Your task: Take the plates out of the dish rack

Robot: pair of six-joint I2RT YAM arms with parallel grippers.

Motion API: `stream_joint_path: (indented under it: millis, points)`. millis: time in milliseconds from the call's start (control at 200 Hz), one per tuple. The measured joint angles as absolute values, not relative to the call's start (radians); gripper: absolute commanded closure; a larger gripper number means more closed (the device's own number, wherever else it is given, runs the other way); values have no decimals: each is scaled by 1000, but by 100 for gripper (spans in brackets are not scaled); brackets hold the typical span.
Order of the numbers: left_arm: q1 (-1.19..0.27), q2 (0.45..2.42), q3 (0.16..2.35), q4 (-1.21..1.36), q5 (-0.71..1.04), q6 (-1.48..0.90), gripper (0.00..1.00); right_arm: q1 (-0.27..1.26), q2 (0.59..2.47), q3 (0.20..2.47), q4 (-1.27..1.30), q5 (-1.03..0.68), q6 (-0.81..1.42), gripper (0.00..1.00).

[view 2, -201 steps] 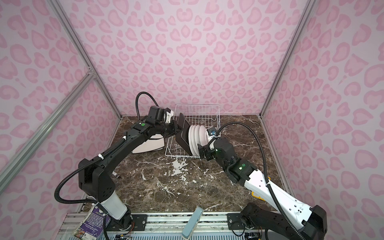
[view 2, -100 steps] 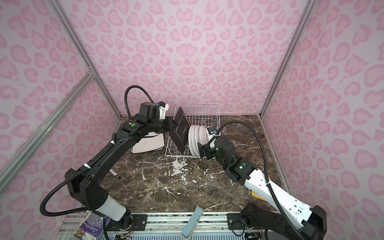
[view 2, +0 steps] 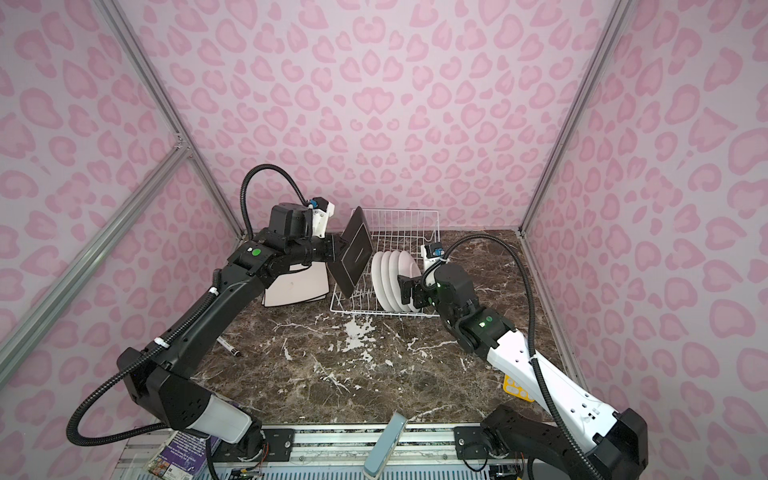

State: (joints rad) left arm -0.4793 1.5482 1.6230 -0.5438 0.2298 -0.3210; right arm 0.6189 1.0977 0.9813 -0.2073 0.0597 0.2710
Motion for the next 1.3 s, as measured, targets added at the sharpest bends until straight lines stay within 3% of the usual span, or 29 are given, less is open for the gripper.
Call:
stream_joint_path:
  millis: [235,540,1300]
  points:
    - [-484,1475,1556,-472,247,-158,96,551,1134,1032,-233,-35,377,1]
    - [-504,1351,1388,-309,223,117,96,395,1170,1077,-228,-280,574,1]
    - [-735,1218,1029,28,-78,815,96,214,1367,1255,-184,-649,778,1]
